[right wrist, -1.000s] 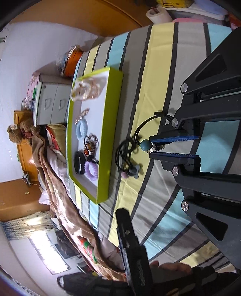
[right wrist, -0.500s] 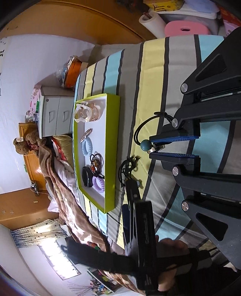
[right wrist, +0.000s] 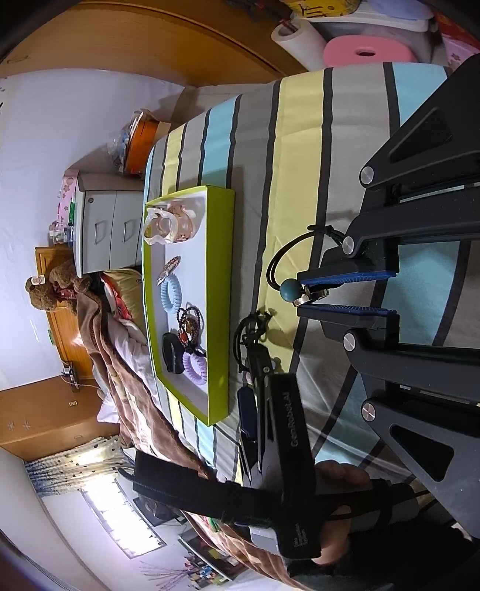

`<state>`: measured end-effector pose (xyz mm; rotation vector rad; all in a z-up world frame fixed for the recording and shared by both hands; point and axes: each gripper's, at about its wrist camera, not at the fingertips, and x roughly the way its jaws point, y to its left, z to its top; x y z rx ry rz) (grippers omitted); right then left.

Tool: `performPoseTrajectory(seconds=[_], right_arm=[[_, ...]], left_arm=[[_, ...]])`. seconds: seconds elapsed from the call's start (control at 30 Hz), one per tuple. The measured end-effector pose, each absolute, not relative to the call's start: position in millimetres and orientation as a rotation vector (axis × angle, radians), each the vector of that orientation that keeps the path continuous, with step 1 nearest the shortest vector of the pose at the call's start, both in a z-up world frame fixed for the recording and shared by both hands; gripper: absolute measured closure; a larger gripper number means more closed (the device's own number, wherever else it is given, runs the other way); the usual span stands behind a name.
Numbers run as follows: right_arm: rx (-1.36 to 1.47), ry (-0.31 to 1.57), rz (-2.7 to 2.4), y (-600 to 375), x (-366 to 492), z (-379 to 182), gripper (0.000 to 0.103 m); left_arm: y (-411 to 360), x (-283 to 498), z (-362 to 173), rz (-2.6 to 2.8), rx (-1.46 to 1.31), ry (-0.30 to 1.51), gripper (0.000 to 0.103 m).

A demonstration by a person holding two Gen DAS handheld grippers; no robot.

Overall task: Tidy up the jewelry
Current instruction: 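Close the left gripper on the black hair tie with pink bead while the right gripper holds its tie, then carry the pink-bead tie with the left gripper while the right gripper carries the teal-bead tie into the tray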

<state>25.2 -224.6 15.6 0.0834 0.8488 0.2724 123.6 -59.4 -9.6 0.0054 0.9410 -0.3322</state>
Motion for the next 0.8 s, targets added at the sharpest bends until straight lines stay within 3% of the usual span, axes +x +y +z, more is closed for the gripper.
performPoseTrajectory(seconds=[0.13,0.3,0.47,0.5,0.8], right_arm=[[0.086,0.848,0.271,-224.6,25.7,14.3,0.092],[0.09,0.848,0.272,-225.0,26.3,13.5,0.092],[0.091,0.847,0.271,-225.8,27.0,13.8,0.092],[0.092,0.847,0.27,-225.9,27.1,13.9,0.092],[0.093,0.84,0.265,-225.3,28.2,15.2,0.092]], left_arm=[[-67.6,122.5,-9.9,-0.332,0.048,0.94,0.04],[-72.8,121.5,-9.5,-0.294,0.107,0.929,0.069],[-68.6,122.4,-8.7,-0.296,0.094,0.934,0.077],[-68.4,122.5,-8.6,-0.293,0.093,0.935,0.083],[-63.6,118.2,-4.5,-0.3,0.069,0.93,0.083]])
